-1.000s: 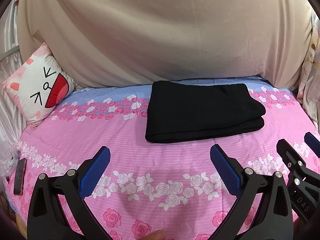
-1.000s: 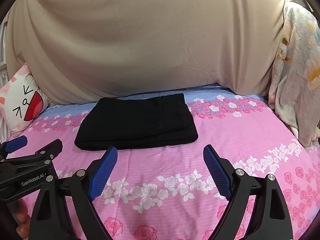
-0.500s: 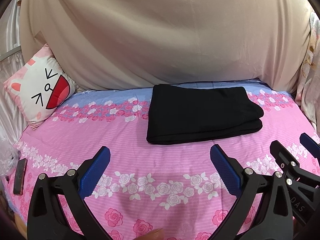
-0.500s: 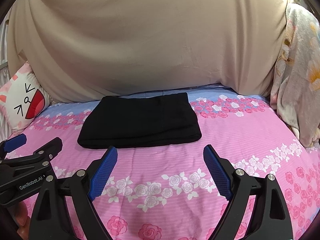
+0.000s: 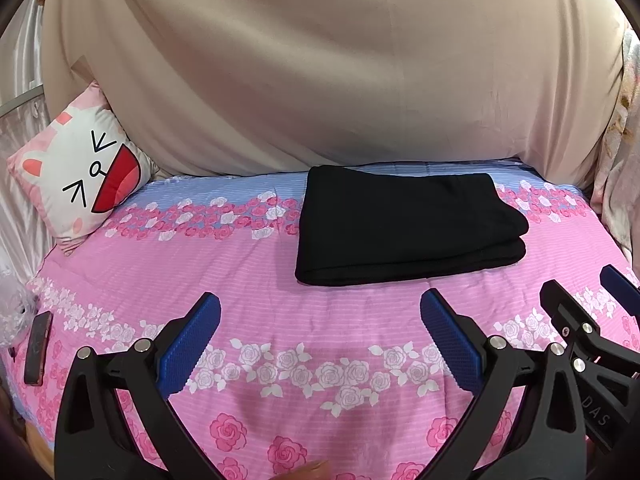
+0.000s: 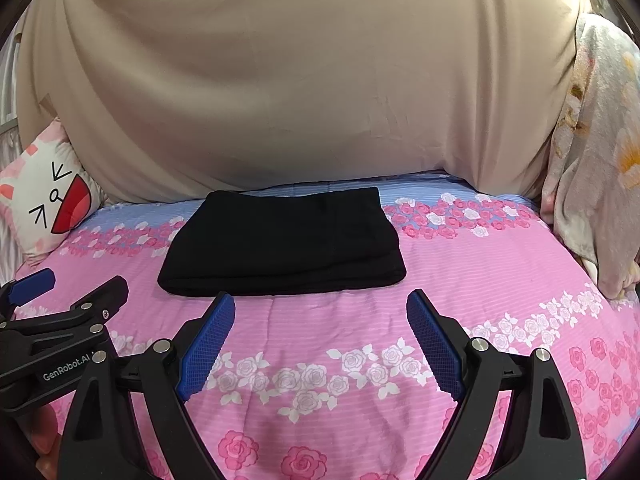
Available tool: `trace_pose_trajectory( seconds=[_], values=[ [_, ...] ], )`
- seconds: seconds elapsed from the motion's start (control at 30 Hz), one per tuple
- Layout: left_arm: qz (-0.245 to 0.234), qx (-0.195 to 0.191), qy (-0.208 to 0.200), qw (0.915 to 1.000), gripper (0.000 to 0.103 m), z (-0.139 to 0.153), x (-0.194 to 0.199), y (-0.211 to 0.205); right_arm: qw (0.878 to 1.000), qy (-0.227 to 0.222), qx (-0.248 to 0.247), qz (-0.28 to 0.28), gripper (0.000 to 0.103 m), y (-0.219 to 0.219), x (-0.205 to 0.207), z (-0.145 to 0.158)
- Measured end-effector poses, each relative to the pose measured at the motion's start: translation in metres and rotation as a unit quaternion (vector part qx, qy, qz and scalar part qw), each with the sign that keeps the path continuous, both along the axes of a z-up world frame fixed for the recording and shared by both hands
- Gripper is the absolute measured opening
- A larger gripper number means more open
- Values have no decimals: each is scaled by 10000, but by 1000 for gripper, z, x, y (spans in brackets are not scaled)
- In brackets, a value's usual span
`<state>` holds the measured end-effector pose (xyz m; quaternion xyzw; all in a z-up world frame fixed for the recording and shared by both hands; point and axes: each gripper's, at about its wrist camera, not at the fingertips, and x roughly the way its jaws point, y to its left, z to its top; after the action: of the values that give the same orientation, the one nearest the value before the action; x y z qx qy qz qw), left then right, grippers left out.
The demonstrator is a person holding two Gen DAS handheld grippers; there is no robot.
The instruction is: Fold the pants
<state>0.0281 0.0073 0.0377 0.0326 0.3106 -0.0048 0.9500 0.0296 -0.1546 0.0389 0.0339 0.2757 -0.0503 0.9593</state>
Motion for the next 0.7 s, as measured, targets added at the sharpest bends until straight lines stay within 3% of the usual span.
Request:
trace_pose_trajectory(
  seconds=[0.7],
  values=[
    [-81, 17, 51, 10000, 98, -4, 3, -1, 10000, 51, -42, 34, 86, 0, 4, -2]
  ],
)
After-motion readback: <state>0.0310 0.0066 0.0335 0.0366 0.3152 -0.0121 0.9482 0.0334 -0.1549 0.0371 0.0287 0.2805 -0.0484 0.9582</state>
